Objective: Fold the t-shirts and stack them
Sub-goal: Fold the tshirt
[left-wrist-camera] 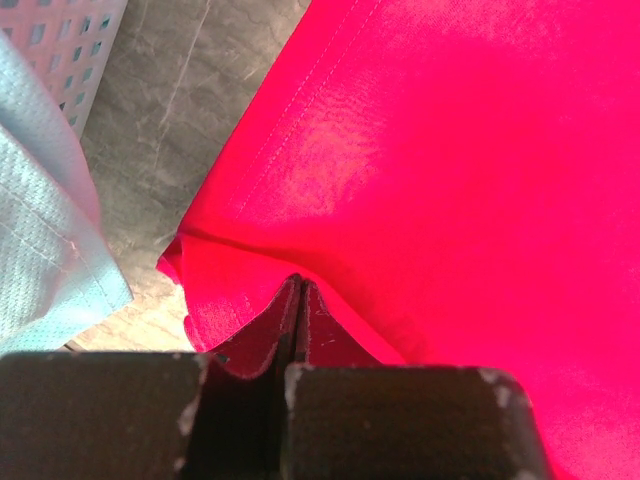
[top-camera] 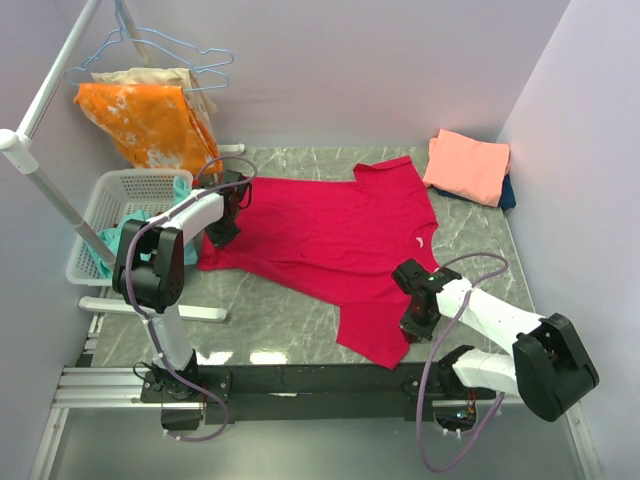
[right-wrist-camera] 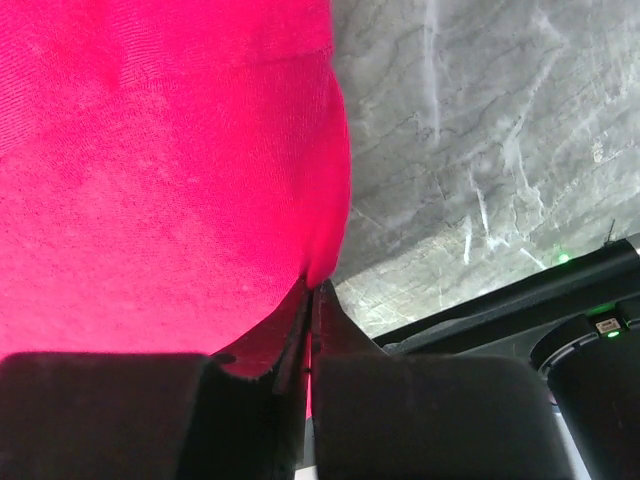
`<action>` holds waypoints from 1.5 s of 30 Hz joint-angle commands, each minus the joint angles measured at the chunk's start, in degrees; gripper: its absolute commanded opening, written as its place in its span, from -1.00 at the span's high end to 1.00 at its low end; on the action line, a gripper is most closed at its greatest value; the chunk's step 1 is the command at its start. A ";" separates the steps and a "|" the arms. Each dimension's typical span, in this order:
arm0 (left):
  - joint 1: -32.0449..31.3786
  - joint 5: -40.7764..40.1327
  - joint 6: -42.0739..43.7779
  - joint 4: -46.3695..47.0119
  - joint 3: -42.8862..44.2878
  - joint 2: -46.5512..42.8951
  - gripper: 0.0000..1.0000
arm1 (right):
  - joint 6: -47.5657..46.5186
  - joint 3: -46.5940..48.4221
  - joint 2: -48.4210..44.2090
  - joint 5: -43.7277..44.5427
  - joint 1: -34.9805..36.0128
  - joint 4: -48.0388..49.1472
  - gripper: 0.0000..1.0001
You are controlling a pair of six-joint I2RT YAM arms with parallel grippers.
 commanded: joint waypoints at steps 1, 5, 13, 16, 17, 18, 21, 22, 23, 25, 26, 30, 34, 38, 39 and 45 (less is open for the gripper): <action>0.13 0.16 0.42 -0.31 0.33 -2.08 0.98 | 1.40 1.51 -1.06 3.35 0.57 -3.22 1.00; 0.04 0.86 -0.11 -0.92 -1.86 -5.41 0.98 | 2.89 5.90 -3.78 6.51 0.57 -8.50 1.00; -1.19 0.95 -1.60 -3.38 -8.90 -12.98 0.98 | 4.12 10.83 -7.74 9.16 0.57 -15.10 1.00; -2.06 1.21 -2.22 -4.96 -10.66 -16.48 0.98 | 4.65 11.36 -8.70 9.51 0.57 -16.24 1.00; -2.41 0.95 -2.39 -5.75 -11.01 -17.19 0.98 | 5.00 11.53 -9.58 9.68 0.66 -16.94 1.00; -2.85 0.69 -3.00 -6.37 -11.71 -17.98 0.98 | 5.27 11.62 -10.11 10.29 0.57 -17.29 1.00; -4.35 0.42 -4.06 -8.22 -12.42 -20.36 0.98 | 5.88 12.33 -11.69 11.79 0.57 -18.87 1.00; -5.05 0.51 -4.24 -8.57 -12.50 -21.15 0.98 | 5.97 12.59 -11.87 12.14 0.48 -19.14 1.00; -5.49 0.60 -4.41 -9.27 -12.59 -21.50 0.98 | 6.23 12.85 -12.05 12.49 0.48 -20.01 1.00; -6.72 0.42 -4.94 -10.59 -12.77 -22.82 0.98 | 6.23 13.29 -12.22 13.02 0.48 -20.37 1.00; -6.99 0.42 -5.38 -11.03 -12.94 -23.26 0.98 | 6.58 13.38 -12.66 13.28 0.48 -21.15 1.00; -7.87 0.33 -7.13 -12.44 -13.73 -25.28 0.98 | 7.81 13.82 -14.59 14.25 0.57 -22.48 1.00; -8.57 -0.37 -8.19 -13.93 -14.26 -26.78 0.98 | 7.82 14.61 -15.65 15.39 0.57 -23.01 1.00; -8.57 -1.25 -8.89 -14.20 -14.09 -26.78 0.98 | 7.29 15.40 -14.95 15.84 0.48 -21.26 1.00; -8.57 -1.42 -8.90 -13.94 -13.91 -26.52 0.98 | 6.77 15.58 -14.51 16.10 0.48 -20.64 1.00; -8.57 -3.53 -8.11 -11.91 -8.38 -20.02 0.98 | 3.17 17.68 -8.28 16.71 -1.45 -13.96 1.00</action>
